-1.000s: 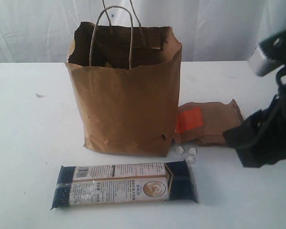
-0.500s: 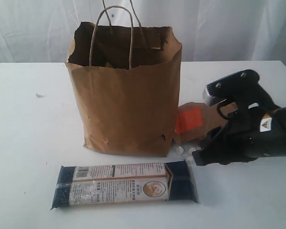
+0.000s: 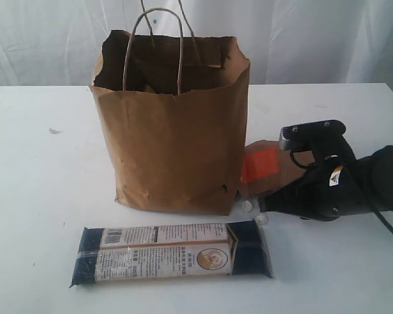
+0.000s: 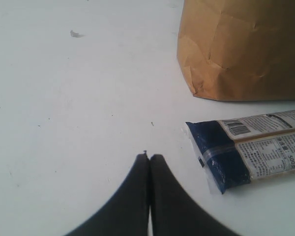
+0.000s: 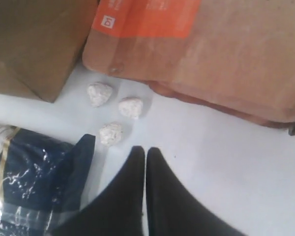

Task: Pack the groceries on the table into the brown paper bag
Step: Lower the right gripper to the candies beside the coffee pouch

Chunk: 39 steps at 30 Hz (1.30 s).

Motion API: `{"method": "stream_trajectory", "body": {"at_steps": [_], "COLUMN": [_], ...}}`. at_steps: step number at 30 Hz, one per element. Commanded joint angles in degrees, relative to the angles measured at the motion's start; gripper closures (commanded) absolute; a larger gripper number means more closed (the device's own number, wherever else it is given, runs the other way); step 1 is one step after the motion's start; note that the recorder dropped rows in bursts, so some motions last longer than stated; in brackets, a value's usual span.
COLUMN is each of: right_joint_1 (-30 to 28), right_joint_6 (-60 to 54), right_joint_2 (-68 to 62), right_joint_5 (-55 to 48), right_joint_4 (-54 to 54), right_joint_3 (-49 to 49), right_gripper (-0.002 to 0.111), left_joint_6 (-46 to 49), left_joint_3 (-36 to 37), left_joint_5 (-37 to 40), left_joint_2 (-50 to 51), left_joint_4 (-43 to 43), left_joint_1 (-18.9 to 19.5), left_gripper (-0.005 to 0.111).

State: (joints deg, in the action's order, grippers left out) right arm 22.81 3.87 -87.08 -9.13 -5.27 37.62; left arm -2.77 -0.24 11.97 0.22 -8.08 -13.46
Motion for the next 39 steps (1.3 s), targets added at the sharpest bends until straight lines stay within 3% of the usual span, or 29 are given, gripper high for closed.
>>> {"method": "stream_trajectory", "body": {"at_steps": [1, 13, 24, 39], "right_joint_1": [-2.19, -7.35, -7.48, -6.85], "right_joint_6": [0.33, -4.23, -4.29, -7.22], "right_joint_2": [-0.66, -6.77, -13.91, -4.4], "right_joint_5": [2.33, -5.11, -9.03, -15.98], "right_joint_4": [0.88, 1.51, 3.61, 3.68], "right_joint_3": [0.12, 9.57, 17.01, 13.97], "right_gripper": [0.108, 0.108, 0.108, 0.108], "left_joint_6": [0.05, 0.05, 0.05, 0.05], "left_joint_3": [0.24, 0.24, 0.24, 0.24], "left_joint_5": [0.03, 0.03, 0.03, 0.03], "left_joint_2": [-0.22, -0.22, -0.22, -0.22], "left_joint_4": [-0.38, -0.38, -0.38, -0.38], "left_joint_1": [0.14, 0.14, 0.14, 0.14], "left_gripper": [0.107, 0.107, 0.107, 0.107]}}
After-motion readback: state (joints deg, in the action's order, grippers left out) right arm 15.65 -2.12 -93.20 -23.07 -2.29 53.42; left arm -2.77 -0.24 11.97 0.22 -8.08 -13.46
